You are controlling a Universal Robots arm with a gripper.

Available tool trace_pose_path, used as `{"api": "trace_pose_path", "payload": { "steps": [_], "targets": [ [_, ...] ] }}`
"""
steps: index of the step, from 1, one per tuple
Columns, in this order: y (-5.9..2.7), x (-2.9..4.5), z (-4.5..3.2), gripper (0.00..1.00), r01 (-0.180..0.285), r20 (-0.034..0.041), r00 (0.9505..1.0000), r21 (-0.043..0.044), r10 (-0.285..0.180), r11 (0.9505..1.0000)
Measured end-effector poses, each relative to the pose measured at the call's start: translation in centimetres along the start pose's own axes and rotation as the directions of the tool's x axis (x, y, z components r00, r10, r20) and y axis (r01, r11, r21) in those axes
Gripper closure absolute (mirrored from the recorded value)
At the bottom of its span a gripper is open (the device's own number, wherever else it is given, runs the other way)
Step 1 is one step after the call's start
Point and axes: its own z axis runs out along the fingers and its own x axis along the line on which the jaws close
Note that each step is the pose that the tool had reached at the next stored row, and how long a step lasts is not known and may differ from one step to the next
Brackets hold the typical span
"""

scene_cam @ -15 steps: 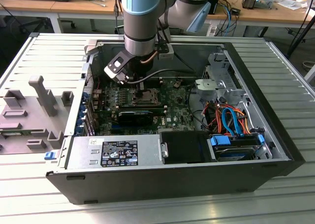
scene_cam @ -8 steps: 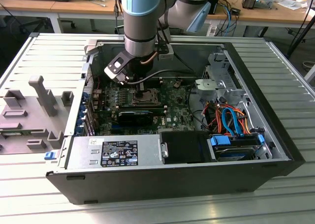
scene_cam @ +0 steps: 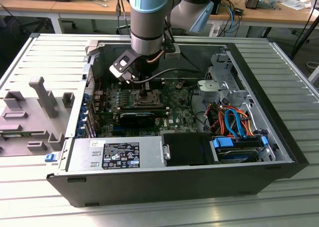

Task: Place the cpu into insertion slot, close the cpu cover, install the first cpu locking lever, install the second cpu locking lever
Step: 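Close the cpu cover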

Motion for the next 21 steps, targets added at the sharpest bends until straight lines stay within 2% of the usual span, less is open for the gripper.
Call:
{"api": "trace_pose_path", "payload": {
  "steps": [9, 14, 21],
  "targets": [
    [0.73, -0.06, -0.24, 0.89, 0.0, -0.0006, 1.0, 0.0046, 0.0, 1.0],
    [0.82, -0.03, -0.88, 0.89, 0.0, -0.002, 1.0, 0.0052, 0.0, 1.0],
    [0.82, -0.04, -0.89, 0.89, 0.0, -0.0026, 1.0, 0.0052, 0.0, 1.0]
  ]
}}
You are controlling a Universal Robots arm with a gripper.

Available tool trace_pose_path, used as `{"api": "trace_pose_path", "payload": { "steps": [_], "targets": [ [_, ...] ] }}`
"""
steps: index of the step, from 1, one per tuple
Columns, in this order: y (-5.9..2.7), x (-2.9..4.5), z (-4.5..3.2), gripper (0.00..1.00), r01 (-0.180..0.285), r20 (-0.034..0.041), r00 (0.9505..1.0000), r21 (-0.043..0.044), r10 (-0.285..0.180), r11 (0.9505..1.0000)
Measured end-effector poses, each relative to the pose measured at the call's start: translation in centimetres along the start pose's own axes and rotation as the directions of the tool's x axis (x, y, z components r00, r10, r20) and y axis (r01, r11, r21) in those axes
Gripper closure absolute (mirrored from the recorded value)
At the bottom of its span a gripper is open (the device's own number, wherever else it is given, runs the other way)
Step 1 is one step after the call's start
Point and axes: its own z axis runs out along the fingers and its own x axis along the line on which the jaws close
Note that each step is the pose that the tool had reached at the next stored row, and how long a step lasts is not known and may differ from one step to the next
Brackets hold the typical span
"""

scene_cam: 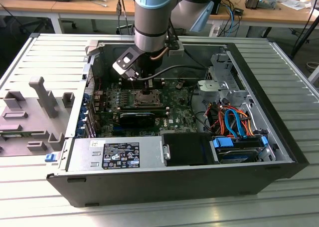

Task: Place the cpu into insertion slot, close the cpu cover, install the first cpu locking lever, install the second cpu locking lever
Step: 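Close the cpu cover, then install the first cpu locking lever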

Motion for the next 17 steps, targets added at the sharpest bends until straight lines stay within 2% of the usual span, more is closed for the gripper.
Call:
{"api": "trace_pose_path", "payload": {
  "steps": [8, 10, 12, 17],
  "targets": [
    [0.0, 0.0, 0.0, 0.89, 0.0, -0.0011, 1.0, -0.0001, 0.0, 1.0],
    [0.0, 0.0, 0.0, 0.89, 0.002, -0.0072, 1.0, -0.0006, -0.002, 1.0],
    [0.0, 0.0, 0.0, 0.89, 0.026, -0.0096, 0.9996, 0.0003, -0.026, 0.9997],
    [0.0, 0.0, 0.0, 0.89, 0.066, -0.0085, 0.9978, 0.0028, -0.066, 0.9978]
  ]
}}
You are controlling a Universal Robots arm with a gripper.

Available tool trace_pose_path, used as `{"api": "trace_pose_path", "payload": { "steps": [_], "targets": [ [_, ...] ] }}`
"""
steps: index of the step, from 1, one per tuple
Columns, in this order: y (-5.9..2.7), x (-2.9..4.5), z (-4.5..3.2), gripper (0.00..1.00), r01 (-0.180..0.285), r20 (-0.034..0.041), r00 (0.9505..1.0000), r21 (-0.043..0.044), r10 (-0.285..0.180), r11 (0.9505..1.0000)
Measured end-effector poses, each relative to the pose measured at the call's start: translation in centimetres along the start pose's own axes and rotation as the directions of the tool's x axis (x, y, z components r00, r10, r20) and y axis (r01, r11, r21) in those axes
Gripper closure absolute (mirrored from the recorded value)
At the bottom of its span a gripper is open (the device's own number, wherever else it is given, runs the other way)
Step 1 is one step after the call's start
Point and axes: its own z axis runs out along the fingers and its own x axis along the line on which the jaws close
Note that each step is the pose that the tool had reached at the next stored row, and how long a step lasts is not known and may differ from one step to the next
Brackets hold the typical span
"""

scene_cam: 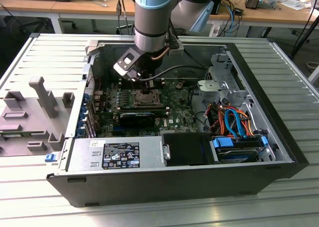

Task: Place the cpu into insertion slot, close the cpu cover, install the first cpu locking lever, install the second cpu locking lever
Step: 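Install the first cpu locking lever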

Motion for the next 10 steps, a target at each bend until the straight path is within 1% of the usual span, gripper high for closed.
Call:
{"api": "trace_pose_path", "payload": {
  "steps": [4, 7, 10],
  "targets": [
    [0.0, 0.0, 0.0, 0.89, 0.033, 0.0009, 0.9994, 0.0023, -0.033, 0.9994],
    [0.0, 0.0, 0.0, 0.89, 0.068, 0.0016, 0.9977, 0.0047, -0.068, 0.9977],
    [0.0, 0.0, 0.0, 0.89, 0.082, 0.0019, 0.9967, 0.0057, -0.082, 0.9966]
  ]
}}
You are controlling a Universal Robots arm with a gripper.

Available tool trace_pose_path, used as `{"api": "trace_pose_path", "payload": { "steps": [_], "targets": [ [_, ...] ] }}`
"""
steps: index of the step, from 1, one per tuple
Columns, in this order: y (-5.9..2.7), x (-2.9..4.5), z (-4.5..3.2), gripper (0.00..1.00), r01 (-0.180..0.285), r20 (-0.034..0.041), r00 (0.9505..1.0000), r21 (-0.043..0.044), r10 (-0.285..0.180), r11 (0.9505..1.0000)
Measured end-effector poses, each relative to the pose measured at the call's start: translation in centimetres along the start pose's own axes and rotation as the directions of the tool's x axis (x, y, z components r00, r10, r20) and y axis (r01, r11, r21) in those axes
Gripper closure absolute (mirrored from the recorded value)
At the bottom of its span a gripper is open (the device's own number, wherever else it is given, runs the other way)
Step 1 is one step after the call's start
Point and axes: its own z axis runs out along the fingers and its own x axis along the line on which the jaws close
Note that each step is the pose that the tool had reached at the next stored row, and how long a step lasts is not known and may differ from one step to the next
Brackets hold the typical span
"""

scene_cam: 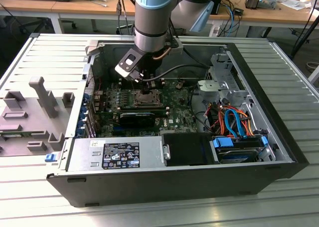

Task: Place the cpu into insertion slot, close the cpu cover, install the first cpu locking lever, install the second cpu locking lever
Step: 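Install the first cpu locking lever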

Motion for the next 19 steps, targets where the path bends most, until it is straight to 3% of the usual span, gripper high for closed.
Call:
{"api": "trace_pose_path", "payload": {
  "steps": [19],
  "targets": [
    [0.0, 0.0, 0.0, 0.89, 0.07, 0.0017, 0.9975, 0.0049, -0.07, 0.9975]
  ]
}}
